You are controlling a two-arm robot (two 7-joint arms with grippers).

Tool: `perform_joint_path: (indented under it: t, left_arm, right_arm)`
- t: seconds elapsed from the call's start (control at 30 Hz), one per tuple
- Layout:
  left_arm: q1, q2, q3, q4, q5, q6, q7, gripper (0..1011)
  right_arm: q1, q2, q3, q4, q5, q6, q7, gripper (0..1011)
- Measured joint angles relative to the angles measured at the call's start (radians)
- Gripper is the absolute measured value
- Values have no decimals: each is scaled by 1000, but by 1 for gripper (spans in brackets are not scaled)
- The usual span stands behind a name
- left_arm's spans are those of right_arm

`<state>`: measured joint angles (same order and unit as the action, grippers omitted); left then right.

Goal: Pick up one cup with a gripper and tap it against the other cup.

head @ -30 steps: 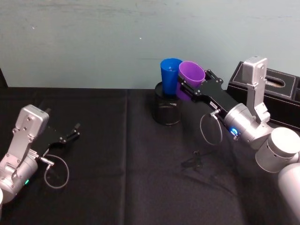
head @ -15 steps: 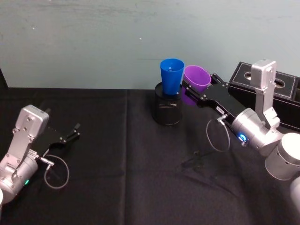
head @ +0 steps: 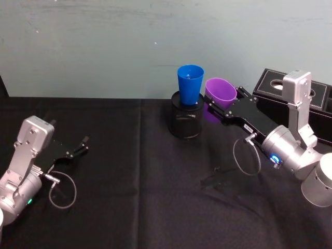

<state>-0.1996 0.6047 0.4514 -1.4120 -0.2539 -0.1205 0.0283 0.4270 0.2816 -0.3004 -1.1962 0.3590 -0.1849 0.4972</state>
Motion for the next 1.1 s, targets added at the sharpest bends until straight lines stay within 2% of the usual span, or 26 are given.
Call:
perform_joint_path:
  t: [1.1]
  left_arm:
    - [0,0,0,0,0,0,0,1012]
  right_arm:
    - [-2,2,1,-3,0,-3,0,731]
